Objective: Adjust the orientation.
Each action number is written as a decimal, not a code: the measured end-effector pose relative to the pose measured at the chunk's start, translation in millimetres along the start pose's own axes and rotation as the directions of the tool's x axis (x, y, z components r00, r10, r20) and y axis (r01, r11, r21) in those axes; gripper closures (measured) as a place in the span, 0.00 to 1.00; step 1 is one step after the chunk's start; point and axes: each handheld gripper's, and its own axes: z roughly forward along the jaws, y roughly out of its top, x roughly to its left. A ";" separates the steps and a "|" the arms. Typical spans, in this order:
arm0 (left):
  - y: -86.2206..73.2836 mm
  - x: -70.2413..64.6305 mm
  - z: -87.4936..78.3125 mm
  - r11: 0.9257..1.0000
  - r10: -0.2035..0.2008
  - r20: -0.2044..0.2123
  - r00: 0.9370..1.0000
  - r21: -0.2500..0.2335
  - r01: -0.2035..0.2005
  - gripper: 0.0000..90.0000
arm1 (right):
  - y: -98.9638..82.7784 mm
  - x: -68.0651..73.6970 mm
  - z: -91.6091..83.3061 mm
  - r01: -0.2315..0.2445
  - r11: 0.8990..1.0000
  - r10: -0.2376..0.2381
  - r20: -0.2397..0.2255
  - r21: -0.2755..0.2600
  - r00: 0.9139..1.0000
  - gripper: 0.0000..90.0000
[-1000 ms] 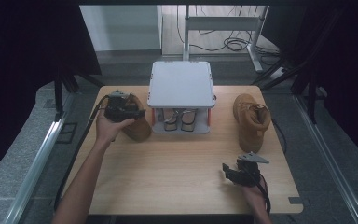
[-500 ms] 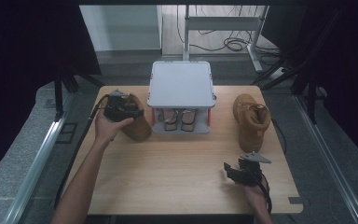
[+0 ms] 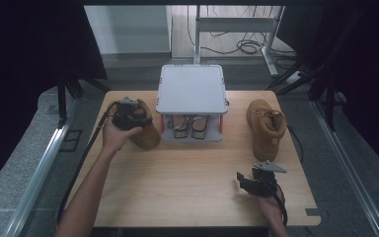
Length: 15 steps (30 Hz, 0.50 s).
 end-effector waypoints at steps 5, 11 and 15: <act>2.9 1.5 6.6 0.998 0.017 -0.006 1.000 0.054 -0.017 0.62 | -0.8 1.6 1.6 0.004 1.000 -0.004 -0.001 0.005 1.000 0.39; 8.8 -0.9 10.1 0.996 0.042 -0.009 0.999 0.079 -0.041 0.67 | -1.3 0.9 2.4 0.005 1.000 -0.005 0.000 0.007 1.000 0.39; 9.0 -0.4 9.5 0.996 0.035 0.014 0.999 0.078 -0.036 0.77 | -1.5 0.6 2.5 0.004 1.000 -0.004 -0.001 0.008 1.000 0.39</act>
